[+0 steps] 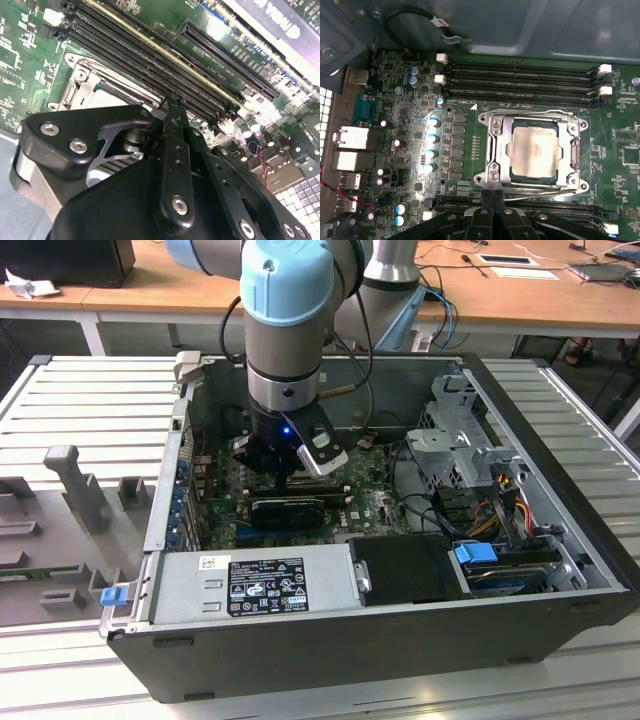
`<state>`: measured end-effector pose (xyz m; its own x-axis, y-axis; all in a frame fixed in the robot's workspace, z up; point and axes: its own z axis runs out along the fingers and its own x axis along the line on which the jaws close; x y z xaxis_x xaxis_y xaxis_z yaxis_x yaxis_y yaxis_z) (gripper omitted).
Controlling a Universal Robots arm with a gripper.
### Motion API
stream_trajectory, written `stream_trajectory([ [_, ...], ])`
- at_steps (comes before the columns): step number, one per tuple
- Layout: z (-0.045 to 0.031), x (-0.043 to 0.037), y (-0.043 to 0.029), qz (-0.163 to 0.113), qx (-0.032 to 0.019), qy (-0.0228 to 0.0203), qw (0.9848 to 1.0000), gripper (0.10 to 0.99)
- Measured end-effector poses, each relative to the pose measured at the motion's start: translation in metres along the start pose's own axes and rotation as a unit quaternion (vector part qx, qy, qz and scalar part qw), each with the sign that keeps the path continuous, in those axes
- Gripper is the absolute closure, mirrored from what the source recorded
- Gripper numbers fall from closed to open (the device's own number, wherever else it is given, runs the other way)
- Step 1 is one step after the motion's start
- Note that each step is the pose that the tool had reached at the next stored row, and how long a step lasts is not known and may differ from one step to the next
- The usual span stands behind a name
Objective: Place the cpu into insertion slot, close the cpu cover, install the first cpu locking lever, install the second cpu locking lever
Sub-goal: 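Install the second cpu locking lever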
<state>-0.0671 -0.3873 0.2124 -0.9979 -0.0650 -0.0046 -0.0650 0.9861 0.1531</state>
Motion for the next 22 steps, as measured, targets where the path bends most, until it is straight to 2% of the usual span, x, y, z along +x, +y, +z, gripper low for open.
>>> stream_trajectory([
  [1, 0.0000, 0.0008, -0.0031, 0.000, -0.0072, -0.0007, 1.0000, 0.980],
  [4, -0.0002, 0.0024, -0.0070, 0.000, -0.0127, -0.0014, 0.9999, 0.980],
  [5, -0.0002, 0.0032, -0.0082, 0.000, -0.0159, -0.0016, 0.9999, 0.980],
  [12, 0.0069, 0.0034, -0.0101, 0.000, -0.0248, -0.0022, 0.9997, 0.980],
  [14, 0.0080, 0.0046, -0.0102, -0.001, -0.0362, -0.0029, 0.9993, 0.980],
  [15, 0.0085, 0.0048, -0.0102, -0.001, -0.0402, -0.0031, 0.9992, 0.980],
  [17, 0.0101, 0.0052, -0.0104, -0.001, -0.0461, -0.0035, 0.9989, 0.980],
  [20, 0.0116, 0.0059, -0.0107, -0.001, -0.0495, -0.0037, 0.9988, 0.980],
  [22, 0.0124, 0.0091, -0.0105, -0.002, -0.0542, -0.0039, 0.9985, 0.980],
])
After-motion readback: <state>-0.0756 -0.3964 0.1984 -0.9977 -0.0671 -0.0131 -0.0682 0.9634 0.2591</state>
